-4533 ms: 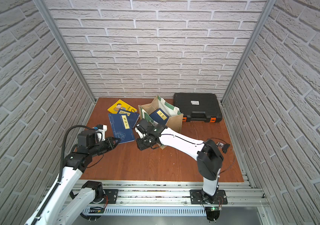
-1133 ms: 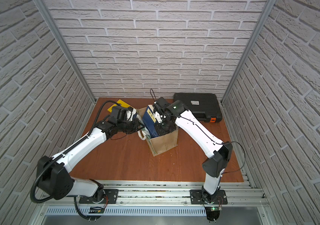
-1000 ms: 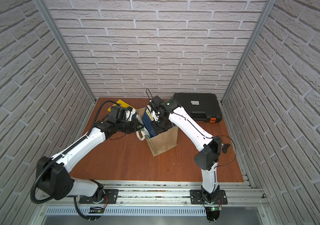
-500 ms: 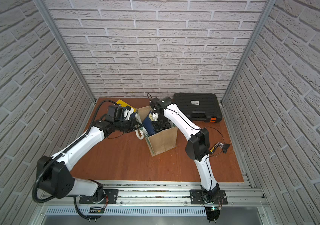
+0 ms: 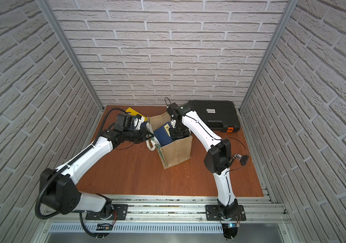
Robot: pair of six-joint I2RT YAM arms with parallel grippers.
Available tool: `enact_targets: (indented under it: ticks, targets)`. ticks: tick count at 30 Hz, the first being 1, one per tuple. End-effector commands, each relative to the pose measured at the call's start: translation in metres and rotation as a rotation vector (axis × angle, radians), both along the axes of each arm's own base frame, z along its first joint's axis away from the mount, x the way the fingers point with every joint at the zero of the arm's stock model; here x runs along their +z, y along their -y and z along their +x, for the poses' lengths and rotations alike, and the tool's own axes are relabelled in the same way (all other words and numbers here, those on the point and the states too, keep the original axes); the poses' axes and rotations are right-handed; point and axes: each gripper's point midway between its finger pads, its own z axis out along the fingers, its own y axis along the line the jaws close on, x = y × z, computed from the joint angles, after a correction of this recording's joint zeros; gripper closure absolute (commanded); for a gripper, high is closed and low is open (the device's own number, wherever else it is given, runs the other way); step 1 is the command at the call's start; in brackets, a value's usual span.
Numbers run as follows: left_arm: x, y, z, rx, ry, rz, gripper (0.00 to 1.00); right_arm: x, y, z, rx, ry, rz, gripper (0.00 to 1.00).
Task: Put the books into the canvas bag
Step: Place the book in the canvas bag, then pick up the book from the center of the board.
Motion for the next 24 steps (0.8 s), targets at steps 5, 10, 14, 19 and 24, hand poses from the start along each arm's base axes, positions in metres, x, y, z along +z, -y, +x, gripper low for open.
enact_targets:
  ticks: [5,10,14,19,24]
  targets:
    - [0.016,0.027,0.021,-0.031,0.090,0.014,1.00,0.067,0.035,-0.014,-0.048,0.167,-0.050,0.51]
    - [0.015,0.073,0.019,-0.136,0.108,0.046,1.00,0.088,0.059,-0.018,-0.090,0.249,-0.113,0.51]
    - [0.017,0.095,0.020,-0.172,0.125,0.040,0.79,0.105,0.056,-0.019,-0.083,0.315,-0.049,0.51]
    - [0.039,0.080,0.016,-0.160,0.205,0.063,0.62,0.118,0.028,-0.013,-0.060,0.397,0.119,0.56]
    - [0.054,0.030,0.011,-0.100,0.257,0.056,0.52,0.138,-0.005,-0.005,-0.016,0.499,0.174,0.57]
